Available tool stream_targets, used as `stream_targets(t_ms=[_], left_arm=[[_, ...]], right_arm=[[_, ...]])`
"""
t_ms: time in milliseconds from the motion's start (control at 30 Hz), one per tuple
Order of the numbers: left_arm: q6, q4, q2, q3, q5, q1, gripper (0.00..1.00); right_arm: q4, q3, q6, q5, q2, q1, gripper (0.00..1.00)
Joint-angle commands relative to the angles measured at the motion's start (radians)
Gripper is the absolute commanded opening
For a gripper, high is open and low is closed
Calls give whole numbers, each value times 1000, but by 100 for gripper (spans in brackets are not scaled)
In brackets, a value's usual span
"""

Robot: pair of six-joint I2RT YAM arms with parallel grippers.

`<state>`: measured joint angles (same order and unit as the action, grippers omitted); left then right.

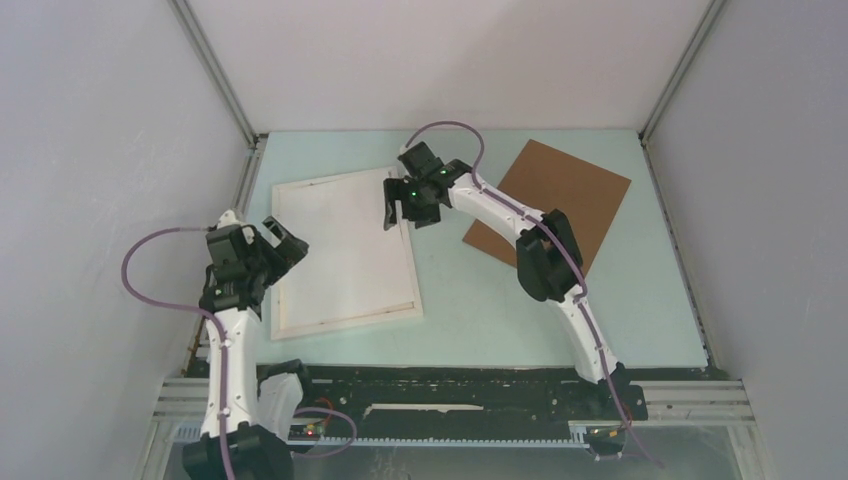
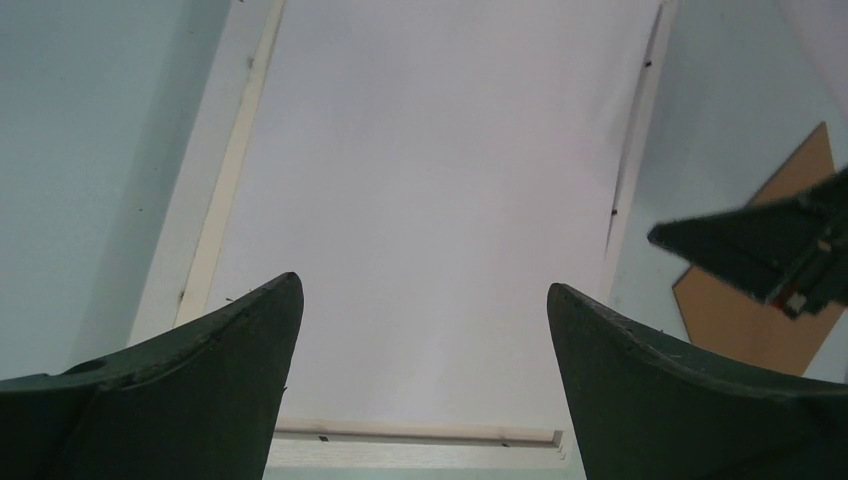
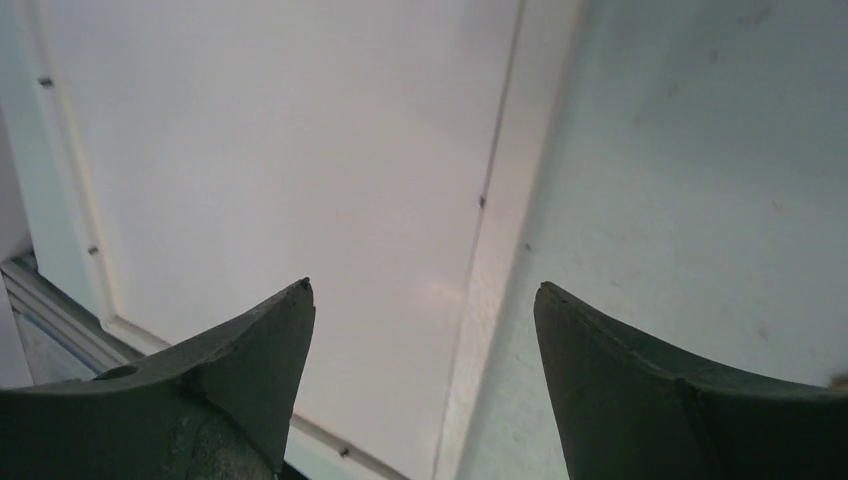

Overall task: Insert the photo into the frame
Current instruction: Turn over the photo from the photo frame, then move the photo frame to the center of the board.

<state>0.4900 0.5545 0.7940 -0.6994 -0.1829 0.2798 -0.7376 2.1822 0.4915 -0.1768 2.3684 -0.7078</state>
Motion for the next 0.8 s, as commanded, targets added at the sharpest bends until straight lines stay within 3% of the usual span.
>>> stream_targets(t_ms=[0,133,300,567,767], left_arm=[[56,-33,87,-86,47,76,100],[128,-158,237,-75,79,164,100],[134,-262,444,-86,85,190,100],[117,-309,551,-68,110,212,100],[180,-451,669,-28,-170,200,100]], right_arm=[[23,-144,-68,-120,-137,50,87],[137,-319,-14,-280,-177,88,85],[346,-528,70,-408,-231,100,85],[486,-610,132,-486,-207,87,84],[538,-625,167,-502,-196,78,83]])
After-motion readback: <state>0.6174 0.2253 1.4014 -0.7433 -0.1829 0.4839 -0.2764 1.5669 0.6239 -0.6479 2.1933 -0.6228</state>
